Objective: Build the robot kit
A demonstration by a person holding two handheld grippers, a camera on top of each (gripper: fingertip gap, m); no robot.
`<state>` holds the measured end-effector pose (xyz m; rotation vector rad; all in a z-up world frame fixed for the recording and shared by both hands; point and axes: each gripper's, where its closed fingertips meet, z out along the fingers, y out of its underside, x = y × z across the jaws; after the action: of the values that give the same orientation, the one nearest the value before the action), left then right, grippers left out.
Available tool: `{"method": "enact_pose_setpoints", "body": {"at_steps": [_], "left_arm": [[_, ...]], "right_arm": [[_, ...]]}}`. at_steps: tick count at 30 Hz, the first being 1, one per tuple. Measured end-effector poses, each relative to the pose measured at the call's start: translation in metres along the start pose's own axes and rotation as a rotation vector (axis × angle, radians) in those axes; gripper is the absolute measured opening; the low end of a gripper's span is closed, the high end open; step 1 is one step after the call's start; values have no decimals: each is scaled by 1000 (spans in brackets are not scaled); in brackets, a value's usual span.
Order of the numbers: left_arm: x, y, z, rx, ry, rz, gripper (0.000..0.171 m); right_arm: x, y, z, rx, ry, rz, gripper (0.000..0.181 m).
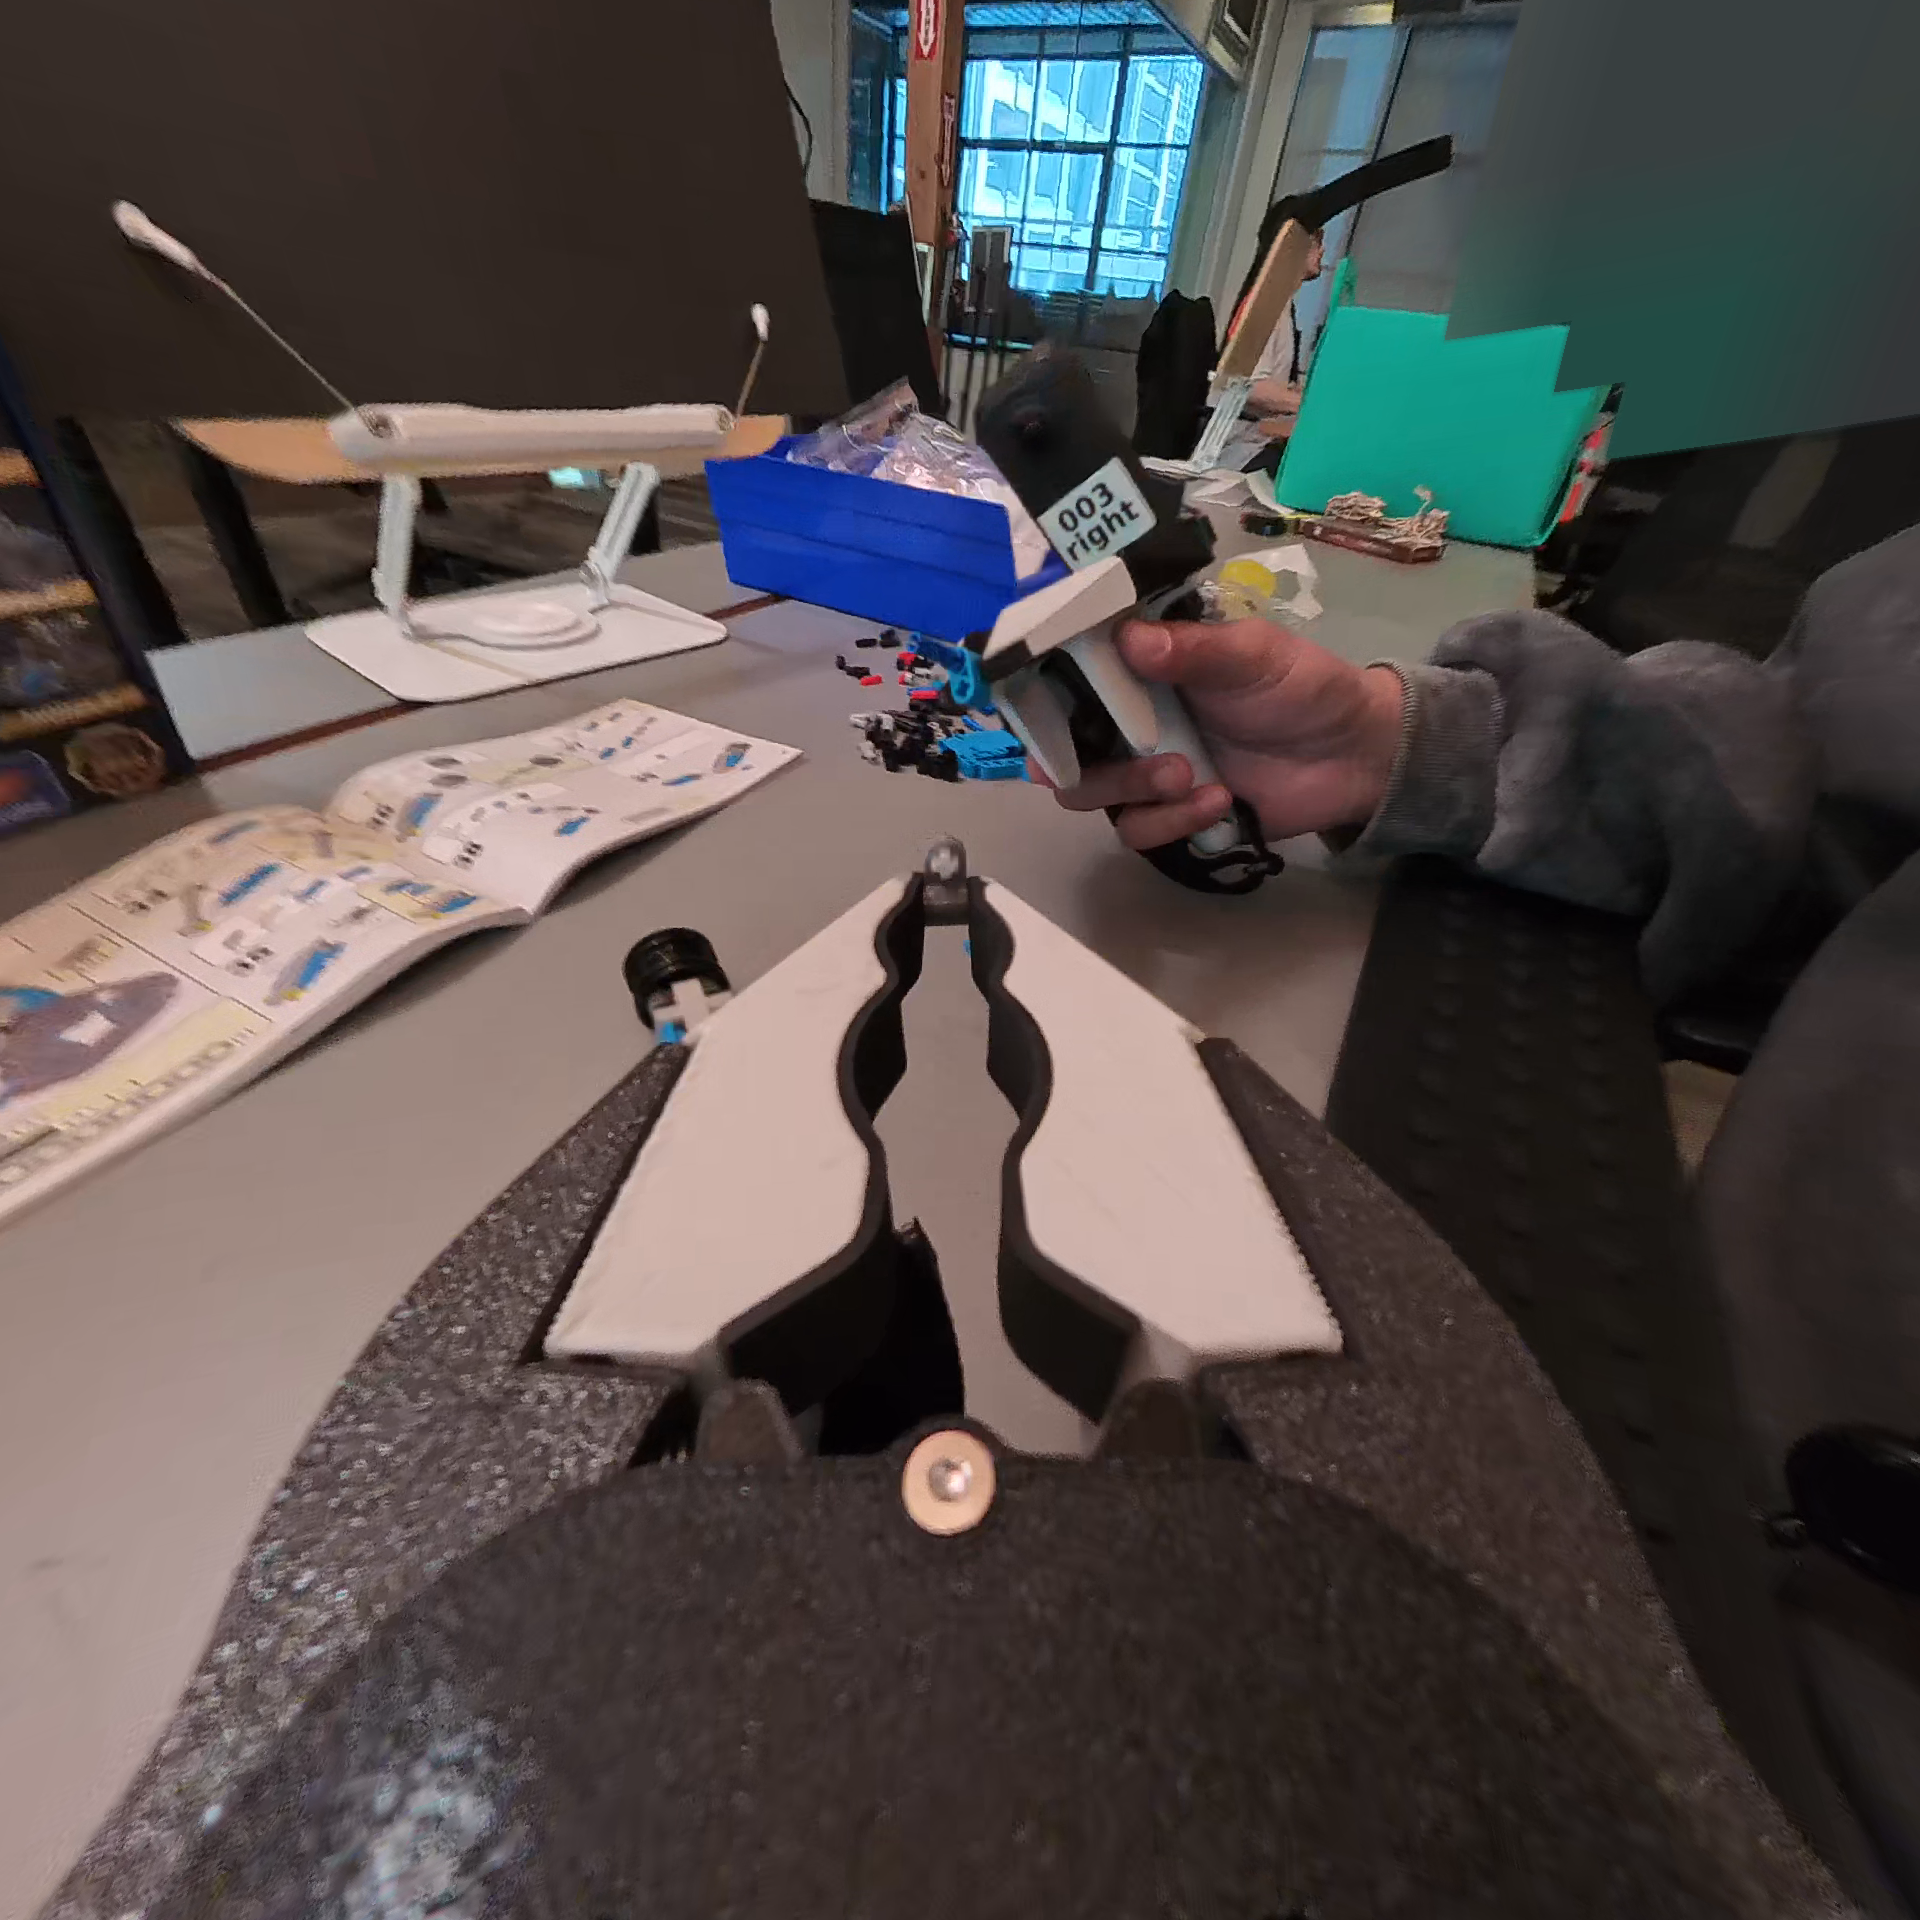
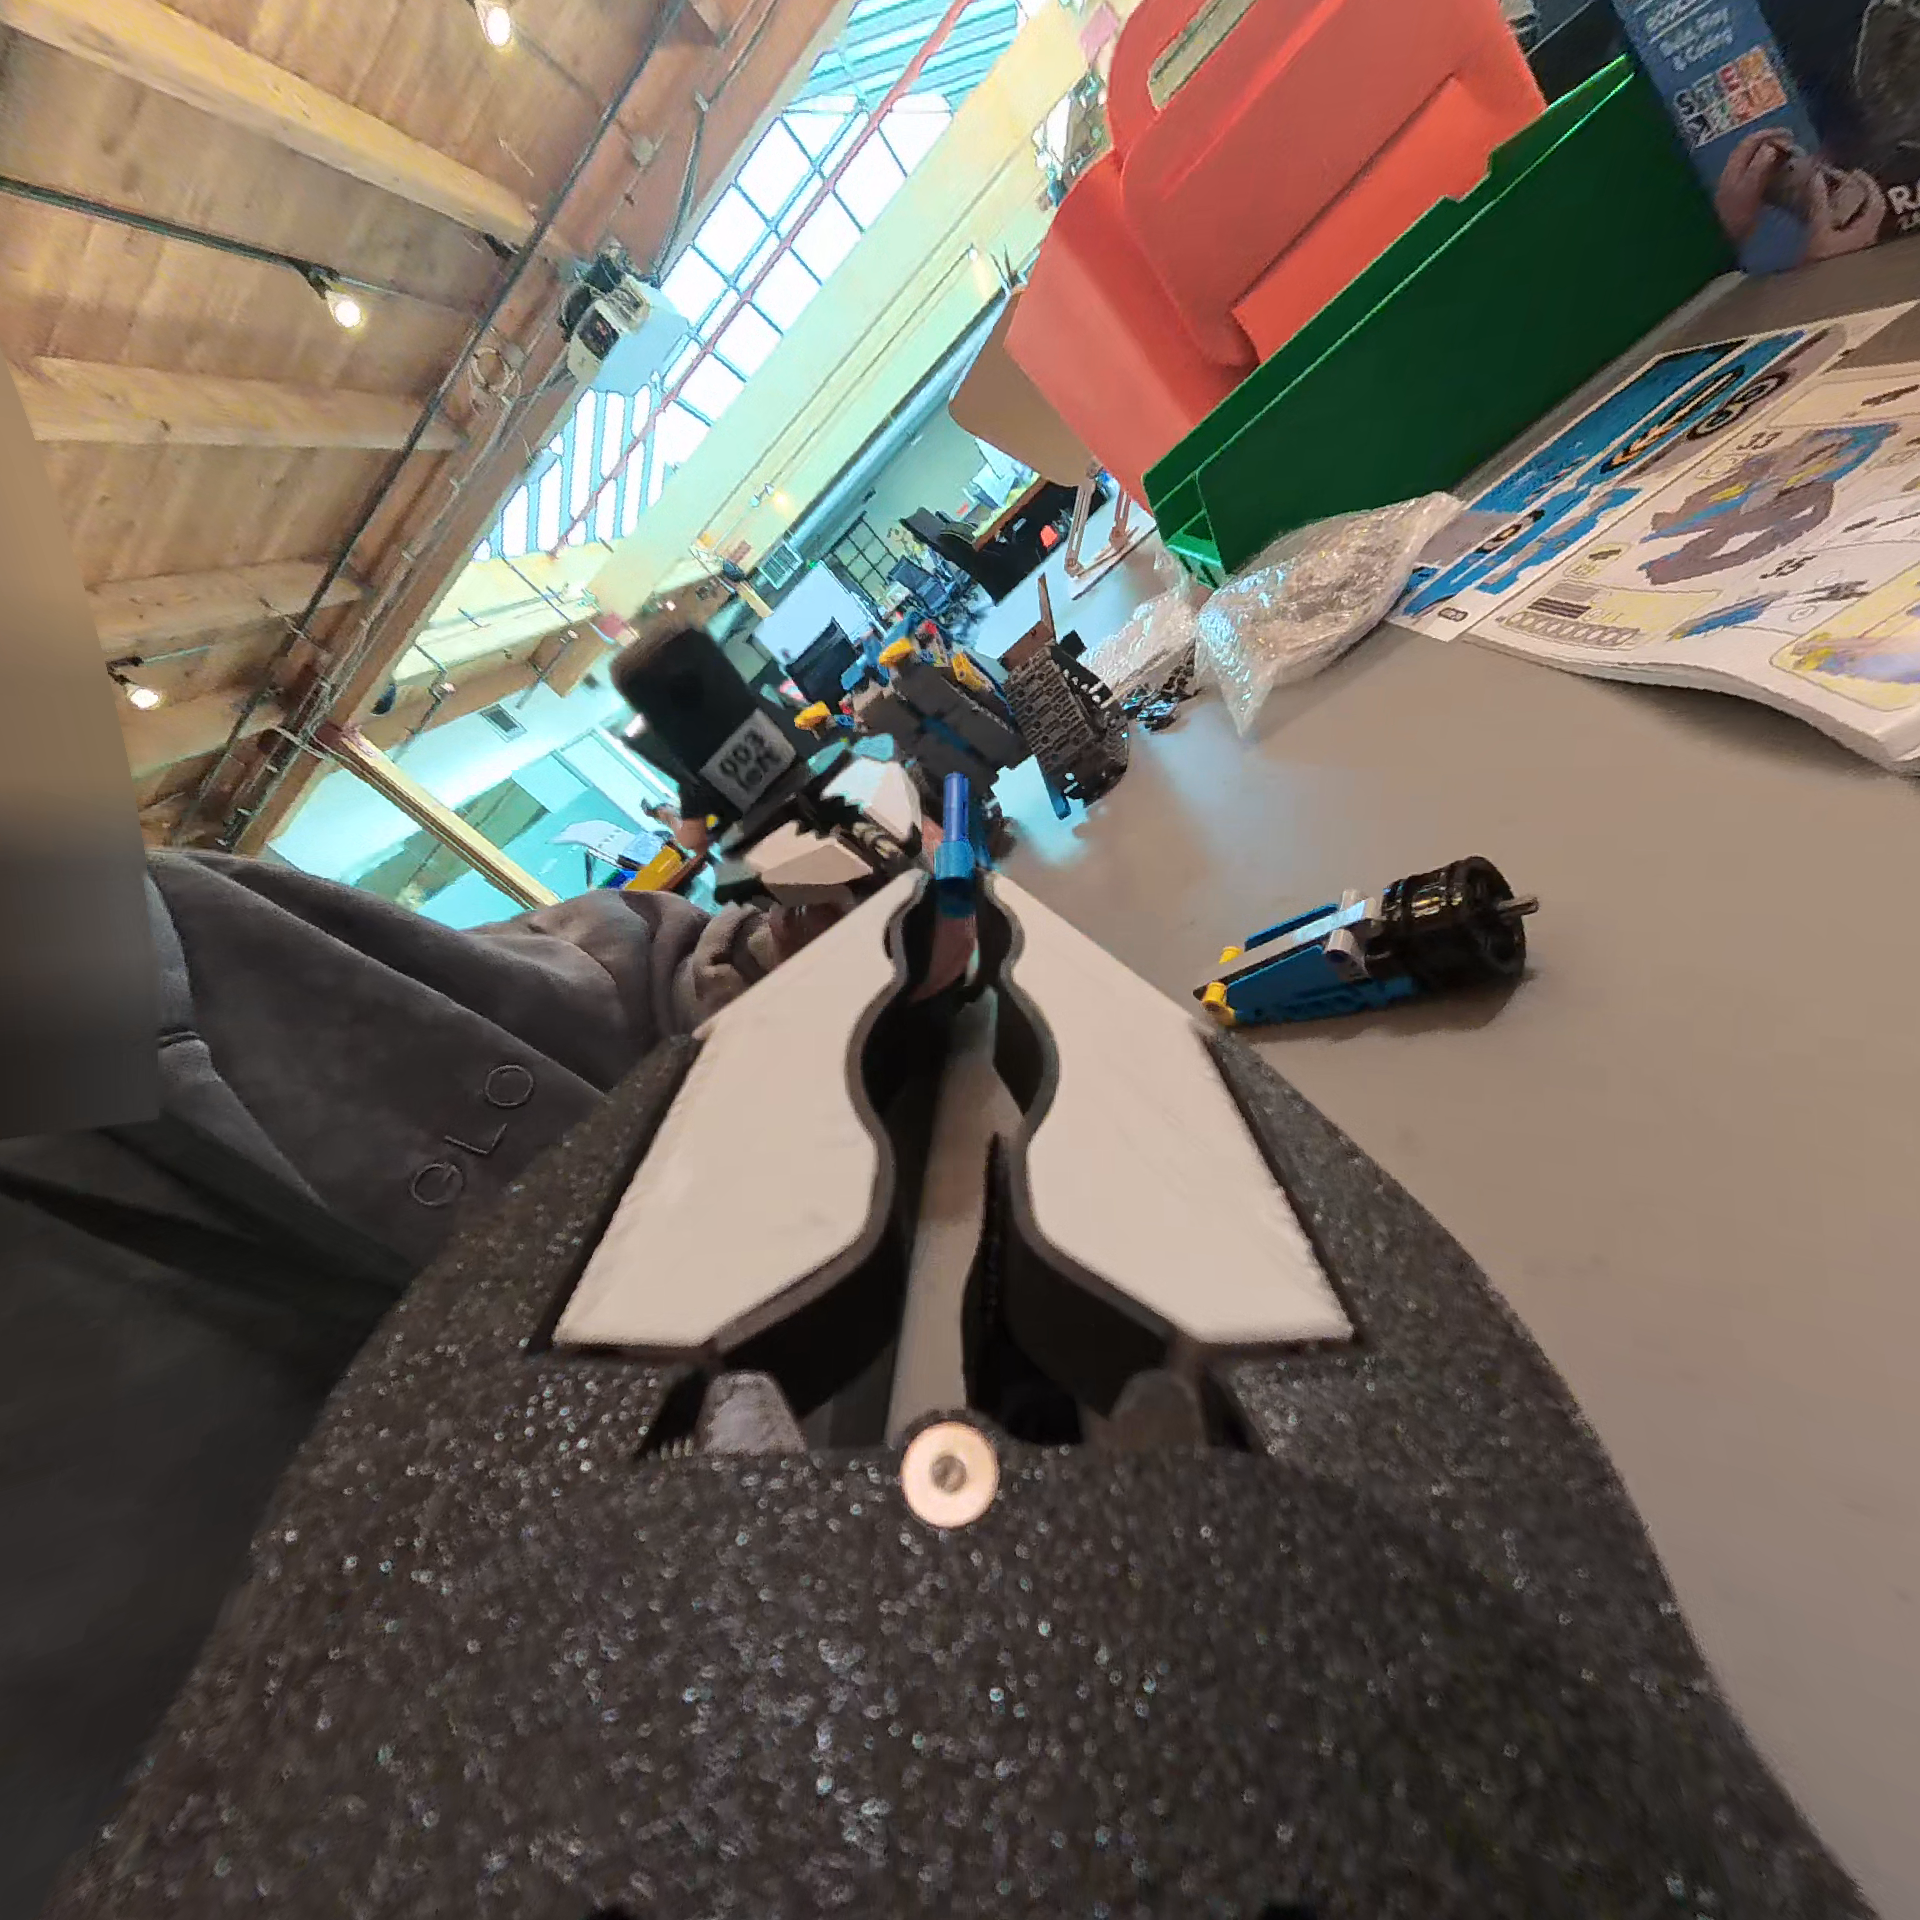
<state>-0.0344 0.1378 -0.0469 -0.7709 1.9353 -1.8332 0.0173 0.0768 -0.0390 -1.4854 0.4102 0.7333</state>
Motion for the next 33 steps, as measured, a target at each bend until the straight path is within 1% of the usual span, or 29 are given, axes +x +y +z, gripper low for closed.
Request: {"method": "enact_pose_setpoints", "body": {"at_steps": [2, 5, 7, 9, 11, 14, 16, 19, 25, 33], "left_arm": [[0, 2, 1, -11, 19, -35, 7], [7, 3, 3, -16, 57, -48, 7], [16, 4, 5, -23, 112, -78, 7], [23, 6, 8, -37, 154, -127, 7], [28, 7, 11, -46, 190, -175, 7], [26, 8, 12, -48, 190, -207, 7], [24, 7, 11, -37, 197, -233, 7], [24, 7, 11, -34, 215, -260, 7], [28, 10, 14, -54, 228, -247, 7], [29, 11, 14, -58, 241, -252, 7]], "right_arm": [[-1, 9, 5, -51, 19, -50, 6], [-5, 24, 17, -135, 52, -179, 7], [-12, 31, 25, -168, 46, -277, 7], [-24, 36, 33, -178, 7, -332, 7], [-29, 42, 39, -196, -9, -331, 7], [-31, 48, 42, -222, -33, -311, 6], [-27, 49, 42, -228, -13, -308, 7], [-29, 46, 41, -204, -37, -281, 6], [-29, 48, 44, -214, -41, -279, 6], [-29, 49, 44, -207, -71, -231, 6]]}}
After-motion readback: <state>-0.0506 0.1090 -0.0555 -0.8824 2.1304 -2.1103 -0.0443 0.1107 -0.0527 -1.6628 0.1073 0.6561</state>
